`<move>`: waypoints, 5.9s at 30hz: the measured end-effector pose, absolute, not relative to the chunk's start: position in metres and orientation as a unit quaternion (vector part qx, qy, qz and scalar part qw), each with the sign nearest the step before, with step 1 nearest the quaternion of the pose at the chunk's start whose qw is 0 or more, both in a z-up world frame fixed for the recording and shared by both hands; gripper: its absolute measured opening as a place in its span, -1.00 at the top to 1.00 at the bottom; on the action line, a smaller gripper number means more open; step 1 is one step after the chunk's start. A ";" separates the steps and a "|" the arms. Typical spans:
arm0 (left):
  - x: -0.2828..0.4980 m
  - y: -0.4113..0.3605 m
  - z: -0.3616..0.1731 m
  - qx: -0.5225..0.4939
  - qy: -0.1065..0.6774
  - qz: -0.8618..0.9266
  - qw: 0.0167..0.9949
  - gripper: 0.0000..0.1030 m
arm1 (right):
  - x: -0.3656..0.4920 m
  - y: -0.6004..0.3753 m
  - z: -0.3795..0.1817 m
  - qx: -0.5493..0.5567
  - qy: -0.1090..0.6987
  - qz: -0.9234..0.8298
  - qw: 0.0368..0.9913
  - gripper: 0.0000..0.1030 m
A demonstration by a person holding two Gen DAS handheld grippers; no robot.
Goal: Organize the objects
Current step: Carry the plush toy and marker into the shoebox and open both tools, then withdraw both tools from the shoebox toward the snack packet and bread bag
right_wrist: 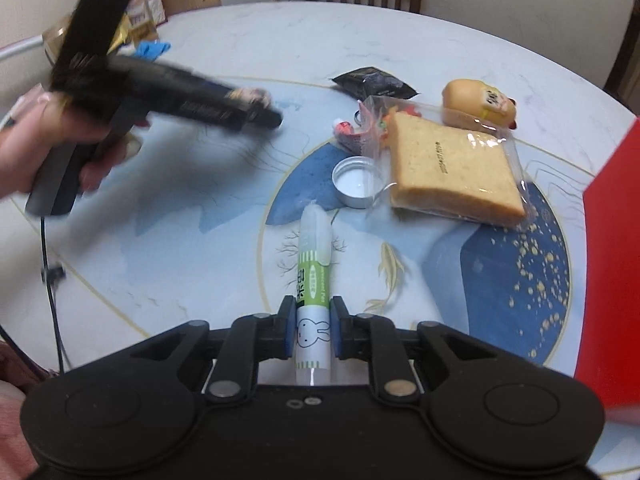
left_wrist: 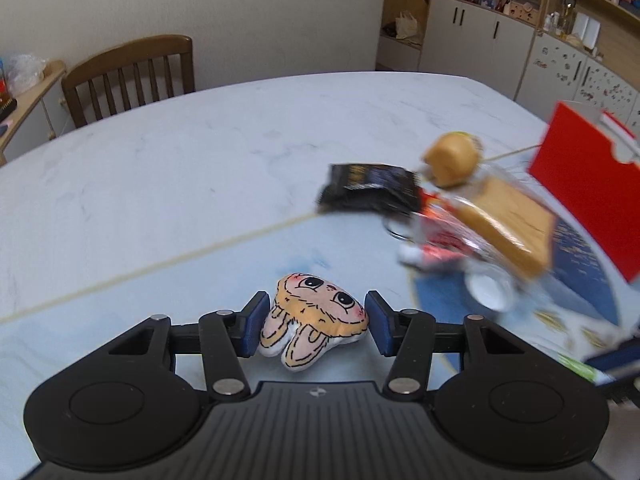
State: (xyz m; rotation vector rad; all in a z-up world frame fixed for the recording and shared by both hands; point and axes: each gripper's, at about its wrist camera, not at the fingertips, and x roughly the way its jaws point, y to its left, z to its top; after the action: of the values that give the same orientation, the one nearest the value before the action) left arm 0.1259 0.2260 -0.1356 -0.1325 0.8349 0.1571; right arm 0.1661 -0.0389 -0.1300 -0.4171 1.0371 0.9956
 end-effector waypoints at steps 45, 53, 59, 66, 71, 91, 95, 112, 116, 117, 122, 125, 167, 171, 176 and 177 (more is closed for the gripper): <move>0.228 -0.069 -0.027 0.009 0.371 -0.085 0.925 0.00 | 0.286 -0.279 -0.032 -0.037 0.362 0.362 0.858 0.68; 0.269 -0.103 -0.040 0.029 0.391 -0.082 0.916 0.00 | 0.317 -0.318 -0.039 -0.032 0.365 0.340 0.866 0.67; 0.300 -0.111 -0.055 0.035 0.414 -0.057 0.908 0.00 | 0.345 -0.329 -0.050 -0.036 0.373 0.323 0.869 0.68; 0.337 -0.113 -0.066 0.044 0.431 -0.026 0.901 0.00 | 0.372 -0.331 -0.067 -0.042 0.395 0.312 0.863 0.67; 0.360 -0.115 -0.077 0.047 0.447 -0.009 0.893 0.00 | 0.392 -0.333 -0.080 -0.039 0.413 0.299 0.859 0.68; 0.405 -0.114 -0.116 0.030 0.532 -0.004 0.846 -0.02 | 0.408 -0.318 -0.116 -0.113 0.453 0.303 0.831 0.67; 0.410 -0.114 -0.119 0.029 0.547 -0.005 0.837 -0.02 | 0.409 -0.318 -0.116 -0.116 0.457 0.303 0.828 0.67; 0.401 -0.118 -0.109 0.040 0.534 -0.014 0.844 -0.24 | 0.403 -0.326 -0.104 -0.105 0.457 0.319 0.823 0.64; 0.393 -0.117 -0.100 0.035 0.522 -0.017 0.852 -0.24 | 0.400 -0.330 -0.101 -0.101 0.457 0.321 0.823 0.63; 0.391 -0.118 -0.098 0.034 0.519 -0.018 0.854 -0.24 | 0.400 -0.331 -0.101 -0.099 0.459 0.322 0.822 0.63; 0.378 -0.117 -0.082 0.019 0.499 -0.026 0.866 -0.24 | 0.393 -0.334 -0.093 -0.098 0.455 0.328 0.822 0.61; 0.369 -0.118 -0.072 0.013 0.485 -0.029 0.874 -0.24 | 0.388 -0.335 -0.087 -0.097 0.450 0.331 0.824 0.60; 0.162 0.048 -0.022 -0.068 0.375 0.016 0.924 -0.70 | 0.275 -0.224 -0.030 -0.091 0.391 0.353 0.845 -0.08; 0.148 0.074 -0.031 -0.077 0.379 0.028 0.922 -0.71 | 0.269 -0.207 -0.031 -0.094 0.395 0.353 0.843 -0.17; 0.138 0.105 -0.038 -0.085 0.372 0.046 0.923 -0.80 | 0.260 -0.182 -0.030 -0.098 0.394 0.356 0.842 -0.50; 0.138 0.110 -0.039 -0.085 0.370 0.049 0.924 -0.83 | 0.258 -0.177 -0.029 -0.099 0.392 0.356 0.842 -0.60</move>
State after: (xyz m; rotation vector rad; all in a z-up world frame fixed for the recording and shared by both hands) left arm 0.1375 0.1101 -0.0388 -0.1737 0.7594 0.1011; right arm 0.2579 -0.1768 -0.0292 -0.2087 0.8285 0.7526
